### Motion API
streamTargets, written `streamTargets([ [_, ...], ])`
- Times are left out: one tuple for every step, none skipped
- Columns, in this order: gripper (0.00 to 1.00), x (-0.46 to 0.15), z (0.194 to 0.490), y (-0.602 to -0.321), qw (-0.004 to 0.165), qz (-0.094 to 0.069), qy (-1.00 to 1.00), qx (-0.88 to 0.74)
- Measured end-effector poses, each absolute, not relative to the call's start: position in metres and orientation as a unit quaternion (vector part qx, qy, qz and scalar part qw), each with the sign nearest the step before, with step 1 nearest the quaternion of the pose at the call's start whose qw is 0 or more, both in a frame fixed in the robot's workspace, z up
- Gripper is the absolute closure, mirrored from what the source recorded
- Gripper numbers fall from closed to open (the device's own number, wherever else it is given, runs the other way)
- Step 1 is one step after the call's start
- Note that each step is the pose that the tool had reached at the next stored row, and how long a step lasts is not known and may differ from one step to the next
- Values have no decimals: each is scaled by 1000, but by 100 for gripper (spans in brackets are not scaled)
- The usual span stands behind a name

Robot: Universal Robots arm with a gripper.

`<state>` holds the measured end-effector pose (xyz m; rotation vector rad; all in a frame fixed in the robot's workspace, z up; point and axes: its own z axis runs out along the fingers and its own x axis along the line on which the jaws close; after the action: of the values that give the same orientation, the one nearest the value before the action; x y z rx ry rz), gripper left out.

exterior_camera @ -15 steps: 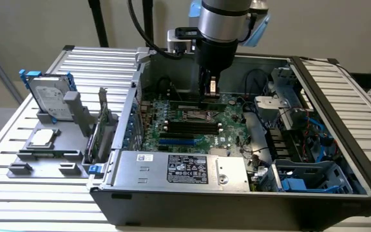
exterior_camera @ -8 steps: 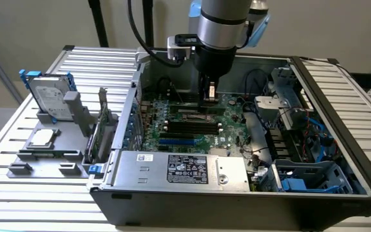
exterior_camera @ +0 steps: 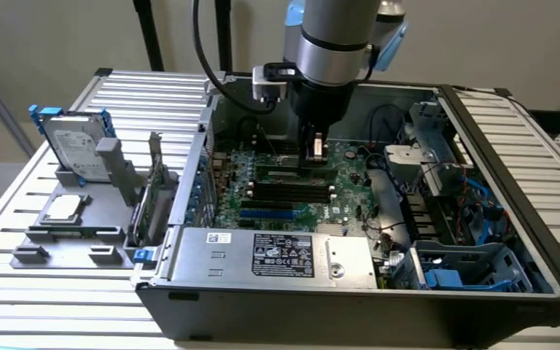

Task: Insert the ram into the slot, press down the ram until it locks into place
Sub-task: 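Insert the ram into the slot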

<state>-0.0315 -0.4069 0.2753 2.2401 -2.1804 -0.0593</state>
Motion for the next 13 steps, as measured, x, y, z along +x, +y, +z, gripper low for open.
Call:
streamTargets([
  [87, -31, 274, -407, 8, -19, -697, 716],
  [87, -31, 272, -407, 8, -19, -697, 716],
  [87, -31, 270, -407, 8, -19, -697, 716],
  [87, -31, 268, -407, 8, -19, -697, 716],
  [87, -31, 266, -408, 8, -19, -697, 716],
  [87, -31, 264, -408, 8, -19, -697, 716],
  [87, -32, 263, -408, 8, -19, -697, 716],
  [87, -32, 261, -408, 8, -19, -697, 716],
  [87, -32, 259, -408, 8, -19, -697, 717],
  [87, -32, 257, -408, 8, -19, -697, 717],
  [87, -32, 255, -408, 8, -19, -697, 717],
  [87, -32, 254, -408, 7, -19, -697, 716],
  [87, -33, 252, -408, 7, -19, -697, 716],
])
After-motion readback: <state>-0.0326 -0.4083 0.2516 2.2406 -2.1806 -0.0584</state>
